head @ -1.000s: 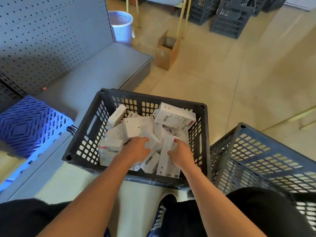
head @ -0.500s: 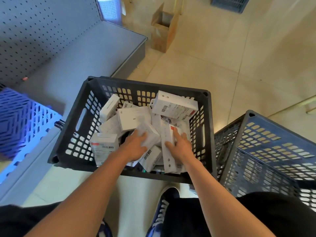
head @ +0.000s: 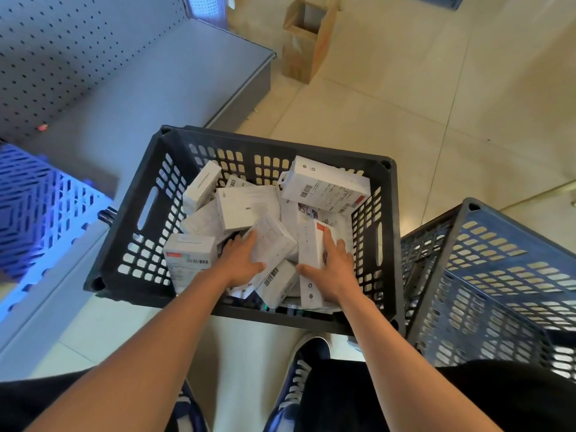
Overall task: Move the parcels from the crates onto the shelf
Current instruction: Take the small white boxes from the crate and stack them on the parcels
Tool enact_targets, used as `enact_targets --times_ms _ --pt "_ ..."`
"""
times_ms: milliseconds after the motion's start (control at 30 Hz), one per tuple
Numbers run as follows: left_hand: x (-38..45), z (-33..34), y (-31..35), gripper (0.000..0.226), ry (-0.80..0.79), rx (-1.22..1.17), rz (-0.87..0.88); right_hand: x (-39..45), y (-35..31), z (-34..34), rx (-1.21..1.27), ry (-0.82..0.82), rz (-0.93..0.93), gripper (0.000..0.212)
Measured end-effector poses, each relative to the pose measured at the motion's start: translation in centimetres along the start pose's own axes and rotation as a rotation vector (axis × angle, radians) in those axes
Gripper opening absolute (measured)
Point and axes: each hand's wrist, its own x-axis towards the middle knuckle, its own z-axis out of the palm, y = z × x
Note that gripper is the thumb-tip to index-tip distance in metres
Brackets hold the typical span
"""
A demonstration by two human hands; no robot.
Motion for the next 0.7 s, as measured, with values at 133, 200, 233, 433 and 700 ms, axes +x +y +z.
enact_targets --times_ms 133,200,233,433,700 --pt "0.4 0.3 -0.9 0.112 -0.031 -0.021 -0.019 -0.1 0.1 0.3 0.006 0.062 -0.048 0.108" --pt "0.5 0.3 -0.8 0.117 -0.032 -0.016 -0.02 -0.2 -0.2 0.4 0.03 0.07 -0.059 0.107" --pt "0.6 0.3 -0.8 0.119 -0.03 -0.001 -0.019 -0.3 -0.2 0.4 0.041 0.069 -0.056 0.107" --pt "0.4 0.1 -1.1 0.122 0.009 -0.061 -0.003 -0.6 -0.3 0.4 0.032 0.037 -0.058 0.105" --pt "-1.5 -0.7 0.0 0.111 0.144 -0.135 -0.019 -1.8 -1.8 -0.6 0.141 0.138 -0.126 0.101"
